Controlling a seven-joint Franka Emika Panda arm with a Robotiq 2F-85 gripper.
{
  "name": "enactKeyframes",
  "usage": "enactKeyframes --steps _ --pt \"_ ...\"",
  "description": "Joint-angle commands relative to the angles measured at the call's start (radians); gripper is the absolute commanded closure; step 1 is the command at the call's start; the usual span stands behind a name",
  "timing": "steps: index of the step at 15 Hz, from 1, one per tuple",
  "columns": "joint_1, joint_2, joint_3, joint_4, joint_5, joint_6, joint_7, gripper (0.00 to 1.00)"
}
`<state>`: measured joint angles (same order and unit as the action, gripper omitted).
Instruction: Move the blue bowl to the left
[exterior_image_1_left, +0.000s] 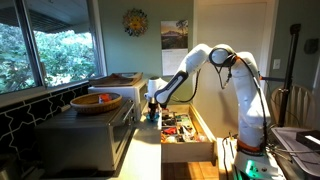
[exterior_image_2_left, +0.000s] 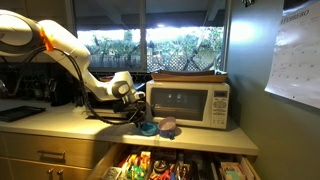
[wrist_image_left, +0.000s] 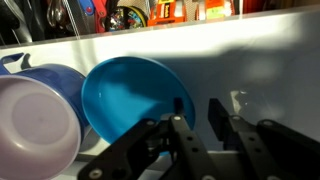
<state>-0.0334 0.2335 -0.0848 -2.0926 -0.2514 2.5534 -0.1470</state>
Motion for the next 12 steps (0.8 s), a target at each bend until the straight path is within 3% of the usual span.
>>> enactKeyframes --steps 1,4,12 --pt "0.004 0.016 -0.007 0.009 -0.038 0.008 0.036 0.76" --pt "0.005 0.019 -0.006 0.011 -0.045 0.004 0.041 0.68" --pt "0.012 0.018 -0.013 0.01 -0.099 0.006 0.073 0.95"
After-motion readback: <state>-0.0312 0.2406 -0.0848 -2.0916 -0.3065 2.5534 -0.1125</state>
